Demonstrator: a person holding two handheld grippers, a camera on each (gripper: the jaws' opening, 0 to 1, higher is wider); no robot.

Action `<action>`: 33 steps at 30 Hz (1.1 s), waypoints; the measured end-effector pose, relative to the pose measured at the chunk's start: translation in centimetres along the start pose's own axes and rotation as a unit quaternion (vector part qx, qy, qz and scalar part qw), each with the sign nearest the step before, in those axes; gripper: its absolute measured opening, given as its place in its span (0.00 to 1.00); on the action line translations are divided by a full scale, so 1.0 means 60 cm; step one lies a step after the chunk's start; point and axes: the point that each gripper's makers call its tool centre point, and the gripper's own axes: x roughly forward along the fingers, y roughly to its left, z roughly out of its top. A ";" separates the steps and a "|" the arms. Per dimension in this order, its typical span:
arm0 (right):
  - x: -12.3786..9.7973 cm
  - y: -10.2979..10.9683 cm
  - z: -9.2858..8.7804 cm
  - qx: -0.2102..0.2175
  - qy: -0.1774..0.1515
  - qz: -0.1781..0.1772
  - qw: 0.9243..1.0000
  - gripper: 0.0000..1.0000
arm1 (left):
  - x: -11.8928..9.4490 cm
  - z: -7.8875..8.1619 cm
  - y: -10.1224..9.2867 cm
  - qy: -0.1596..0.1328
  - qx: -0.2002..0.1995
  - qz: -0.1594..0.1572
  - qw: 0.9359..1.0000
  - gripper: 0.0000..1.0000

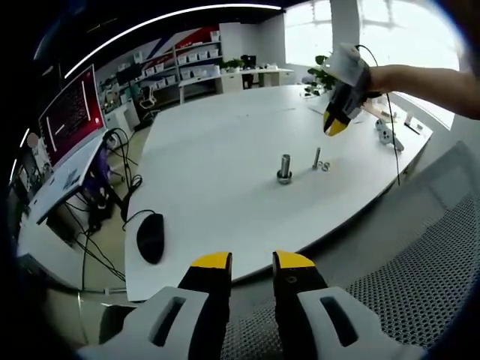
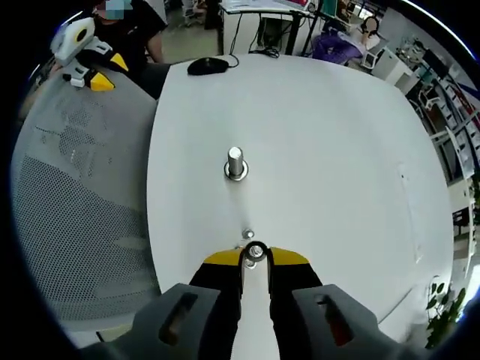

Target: Place the washer onto the threaded stud by aligning its center hole with the stud, sliding it down to the base, and recovering from edge contact or off-axis alignment until the washer reaches the visible bottom stop.

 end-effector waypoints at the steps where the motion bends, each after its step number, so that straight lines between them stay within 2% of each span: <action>1: 0.000 -0.001 0.001 -0.002 0.000 -0.002 1.000 0.13 | 0.000 0.000 0.000 0.000 0.000 0.000 1.000 0.20; 5: 0.002 -0.008 0.006 -0.007 -0.001 -0.007 1.000 0.13 | 0.000 0.000 0.000 -0.001 -0.001 0.001 1.000 0.20; 18: 0.043 0.012 -0.004 -0.034 0.029 0.026 0.999 0.13 | 0.000 0.003 -0.001 -0.006 0.000 0.000 1.000 0.20; 33: 0.066 0.018 -0.002 -0.044 0.042 0.044 0.997 0.13 | 0.000 0.000 0.001 -0.001 -0.004 0.004 1.000 0.21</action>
